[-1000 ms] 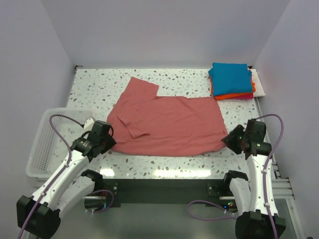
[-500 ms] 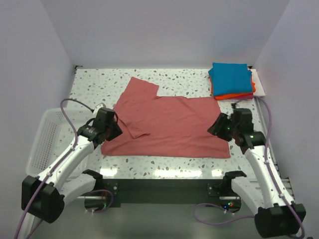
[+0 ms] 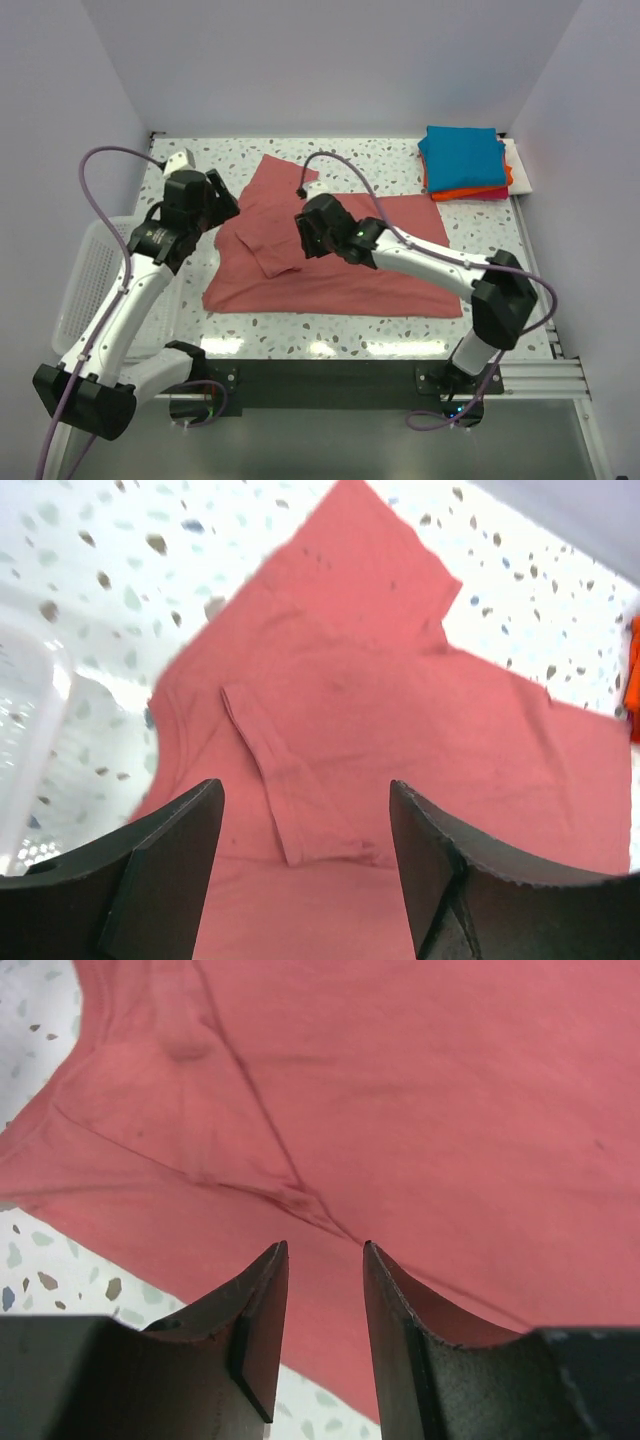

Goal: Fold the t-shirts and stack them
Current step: Fold the tshirt

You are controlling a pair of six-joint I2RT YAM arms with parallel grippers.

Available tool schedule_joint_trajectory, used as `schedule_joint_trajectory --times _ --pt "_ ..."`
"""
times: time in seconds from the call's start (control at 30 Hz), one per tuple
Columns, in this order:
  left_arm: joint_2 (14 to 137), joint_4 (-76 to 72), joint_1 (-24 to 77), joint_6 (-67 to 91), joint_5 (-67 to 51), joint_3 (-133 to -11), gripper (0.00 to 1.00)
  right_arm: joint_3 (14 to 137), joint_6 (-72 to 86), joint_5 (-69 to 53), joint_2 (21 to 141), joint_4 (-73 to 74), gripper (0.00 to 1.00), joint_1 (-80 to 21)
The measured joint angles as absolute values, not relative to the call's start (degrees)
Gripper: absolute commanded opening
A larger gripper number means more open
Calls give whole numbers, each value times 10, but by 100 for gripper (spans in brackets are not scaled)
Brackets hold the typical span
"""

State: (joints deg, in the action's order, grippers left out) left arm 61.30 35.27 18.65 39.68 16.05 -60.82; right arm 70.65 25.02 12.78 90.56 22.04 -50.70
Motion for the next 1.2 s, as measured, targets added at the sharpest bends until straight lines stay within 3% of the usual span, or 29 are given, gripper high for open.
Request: schedule_joint_trajectory --times 0.27,0.5,1.07,1.2 --pt "595 359 123 360 171 -679 77 861 181 144 1091 194 36 -572" --pt "580 360 122 345 176 -705 79 921 149 158 1179 198 37 -611" --pt "584 362 121 331 180 -705 81 976 90 224 1280 201 38 -652" --pt "587 362 121 330 180 -705 81 976 81 241 1282 201 30 -652"
